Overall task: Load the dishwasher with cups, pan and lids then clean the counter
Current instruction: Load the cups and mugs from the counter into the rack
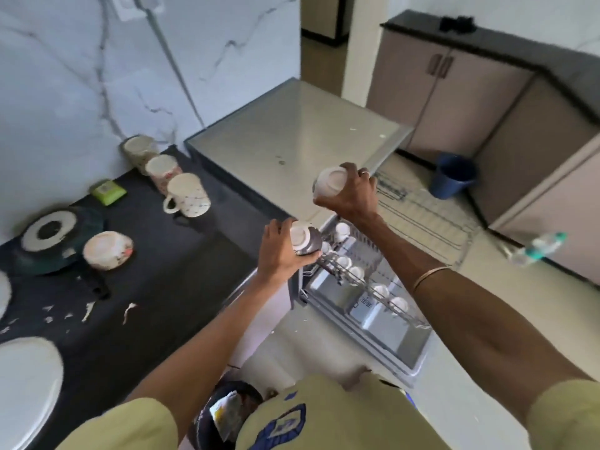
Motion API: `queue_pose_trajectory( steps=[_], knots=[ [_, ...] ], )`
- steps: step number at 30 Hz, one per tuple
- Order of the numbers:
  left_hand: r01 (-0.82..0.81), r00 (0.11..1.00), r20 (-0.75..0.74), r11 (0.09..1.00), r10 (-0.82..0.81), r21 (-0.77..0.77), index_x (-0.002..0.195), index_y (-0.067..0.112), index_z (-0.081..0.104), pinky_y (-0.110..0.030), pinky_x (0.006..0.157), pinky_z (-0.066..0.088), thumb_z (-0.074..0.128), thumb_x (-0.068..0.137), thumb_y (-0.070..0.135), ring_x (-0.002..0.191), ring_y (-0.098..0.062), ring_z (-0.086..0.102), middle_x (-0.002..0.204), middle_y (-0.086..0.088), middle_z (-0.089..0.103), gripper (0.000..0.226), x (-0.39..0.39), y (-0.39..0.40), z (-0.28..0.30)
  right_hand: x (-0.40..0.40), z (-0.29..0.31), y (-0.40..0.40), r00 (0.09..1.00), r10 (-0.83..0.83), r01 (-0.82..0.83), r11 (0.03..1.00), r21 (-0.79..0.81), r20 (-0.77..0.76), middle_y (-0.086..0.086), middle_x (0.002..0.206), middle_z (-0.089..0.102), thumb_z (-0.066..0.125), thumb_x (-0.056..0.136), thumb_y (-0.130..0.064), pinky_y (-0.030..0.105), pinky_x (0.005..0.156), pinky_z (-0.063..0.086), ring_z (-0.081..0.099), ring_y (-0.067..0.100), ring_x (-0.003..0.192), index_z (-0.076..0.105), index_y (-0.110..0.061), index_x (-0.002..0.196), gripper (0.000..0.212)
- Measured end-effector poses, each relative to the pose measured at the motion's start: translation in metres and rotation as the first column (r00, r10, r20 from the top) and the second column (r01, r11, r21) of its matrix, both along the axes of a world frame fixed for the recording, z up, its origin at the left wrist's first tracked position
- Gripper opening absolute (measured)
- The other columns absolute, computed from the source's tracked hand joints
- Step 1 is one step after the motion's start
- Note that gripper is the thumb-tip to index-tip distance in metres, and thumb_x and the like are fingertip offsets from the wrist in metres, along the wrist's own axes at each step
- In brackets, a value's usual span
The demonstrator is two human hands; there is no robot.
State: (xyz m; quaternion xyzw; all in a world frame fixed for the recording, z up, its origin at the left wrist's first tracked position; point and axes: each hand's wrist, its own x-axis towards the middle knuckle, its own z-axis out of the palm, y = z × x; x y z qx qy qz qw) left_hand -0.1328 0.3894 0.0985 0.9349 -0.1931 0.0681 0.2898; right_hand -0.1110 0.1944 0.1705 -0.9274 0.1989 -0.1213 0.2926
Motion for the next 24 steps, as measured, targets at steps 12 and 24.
queue_pose_trajectory(
  steps=[12, 24],
  knots=[
    [0.224, 0.97, -0.11, 0.974, -0.219, 0.041, 0.138, 0.019, 0.044, -0.039, 0.089, 0.052, 0.084, 0.058, 0.059, 0.111, -0.026, 0.052, 0.124, -0.01, 0.053, 0.098, -0.024, -0.158, -0.031, -0.1, -0.049, -0.195, 0.967, -0.173, 0.18, 0.984, 0.021, -0.19, 0.016, 0.127, 0.048, 0.085, 0.059, -0.052, 0.039, 0.088, 0.042, 0.04, 0.033, 0.118, 0.037, -0.023, 0.137, 0.096],
    [0.144, 0.926, -0.368, 0.98, -0.083, 0.141, 0.133, 0.013, 0.048, -0.041, 0.093, 0.051, 0.091, 0.057, 0.044, 0.112, -0.027, 0.054, 0.124, -0.011, 0.057, 0.092, 0.016, -0.2, -0.083, -0.113, -0.138, -0.232, 0.907, -0.063, 0.14, 0.977, 0.158, -0.416, 0.013, 0.136, 0.046, 0.086, 0.057, -0.056, 0.045, 0.099, 0.039, 0.04, 0.033, 0.124, 0.034, -0.025, 0.142, 0.104]
  ],
)
